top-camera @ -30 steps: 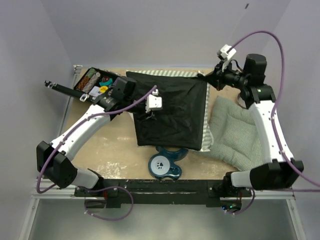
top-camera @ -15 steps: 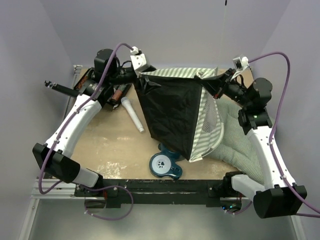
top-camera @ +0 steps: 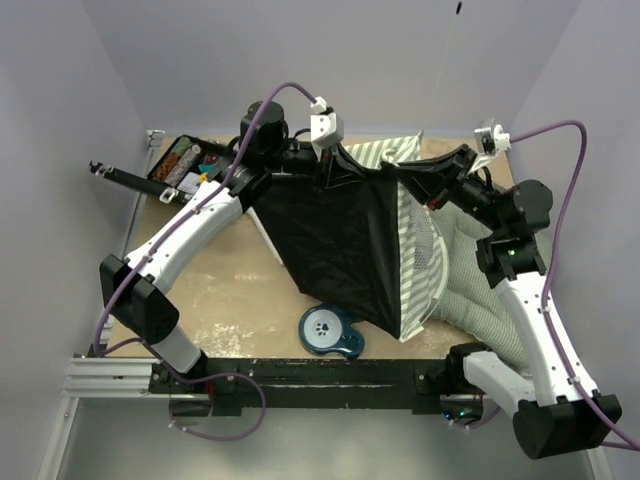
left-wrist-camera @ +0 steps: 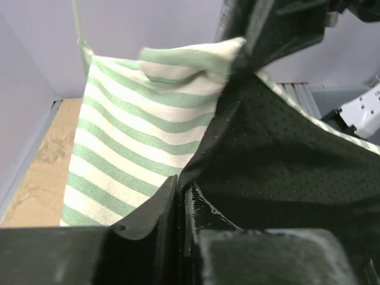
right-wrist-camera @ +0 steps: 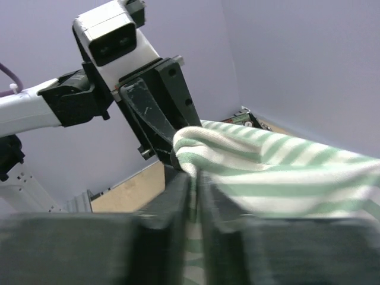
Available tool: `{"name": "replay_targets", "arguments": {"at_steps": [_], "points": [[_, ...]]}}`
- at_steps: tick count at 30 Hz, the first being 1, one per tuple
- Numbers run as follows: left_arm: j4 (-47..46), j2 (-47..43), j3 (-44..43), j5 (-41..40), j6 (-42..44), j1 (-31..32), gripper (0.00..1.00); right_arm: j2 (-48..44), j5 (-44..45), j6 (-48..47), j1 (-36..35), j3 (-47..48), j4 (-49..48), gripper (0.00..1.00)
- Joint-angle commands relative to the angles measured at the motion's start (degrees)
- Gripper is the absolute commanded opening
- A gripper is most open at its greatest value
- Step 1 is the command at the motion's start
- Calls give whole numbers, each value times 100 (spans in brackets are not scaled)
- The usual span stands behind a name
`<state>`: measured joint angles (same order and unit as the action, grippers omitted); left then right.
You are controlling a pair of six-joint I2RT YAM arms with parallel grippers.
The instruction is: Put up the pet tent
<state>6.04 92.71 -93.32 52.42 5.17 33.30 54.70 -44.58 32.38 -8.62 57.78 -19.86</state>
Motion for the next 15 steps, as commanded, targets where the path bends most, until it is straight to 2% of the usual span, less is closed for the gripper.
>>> {"name": "replay_targets", "arguments": {"at_steps": [1,2,3,5,7,9,11,15], "points": [[544,-51,-616,969,868,-78,8,-118,-515,-509,-17,416,110,37],[808,-68,-704,1111,1176,-130,7,-82,-586,-1096,-8,723,853,49],[1011,-121,-740,1234,1475,-226,6,-21,-709,-2242,-8,1118,1574,56],[1328,-147,-863,1419,1846,-411,4,50,-580,-3496,-8,1673,2877,66],[1740,-121,-1047,1586,2180,-587,0,137,-456,-4377,10,2139,3914,71],[2153,-69,-1275,1744,2592,-728,0,225,-307,-4958,10,2587,4663,75],[2741,10,-1548,1902,3066,-825,0,182,79,-5345,10,2782,5017,80],[3763,116,-1980,2341,3684,-834,0,-29,520,-6251,19,2502,5360,88]]}}
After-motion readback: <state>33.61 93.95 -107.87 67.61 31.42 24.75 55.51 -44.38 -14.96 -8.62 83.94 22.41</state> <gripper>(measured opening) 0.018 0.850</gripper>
